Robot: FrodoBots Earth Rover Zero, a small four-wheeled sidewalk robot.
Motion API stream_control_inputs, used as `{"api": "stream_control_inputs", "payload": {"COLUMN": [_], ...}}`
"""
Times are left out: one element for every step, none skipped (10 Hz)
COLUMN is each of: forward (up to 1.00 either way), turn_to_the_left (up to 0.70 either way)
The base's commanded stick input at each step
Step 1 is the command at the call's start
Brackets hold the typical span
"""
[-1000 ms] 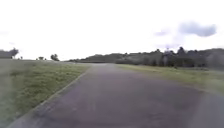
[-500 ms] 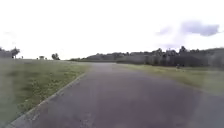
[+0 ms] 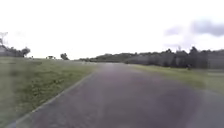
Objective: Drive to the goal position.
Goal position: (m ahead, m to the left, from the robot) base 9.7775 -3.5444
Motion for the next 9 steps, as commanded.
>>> {"api": "stream_control_inputs", "payload": {"forward": [0.70,0.70,0.70,0.70,0.70,0.70,0.70,0.70,0.70], "turn_to_the_left": [0.01,0.00,0.00,0.00,0.01,0.00,0.01,0.00,0.00]}}
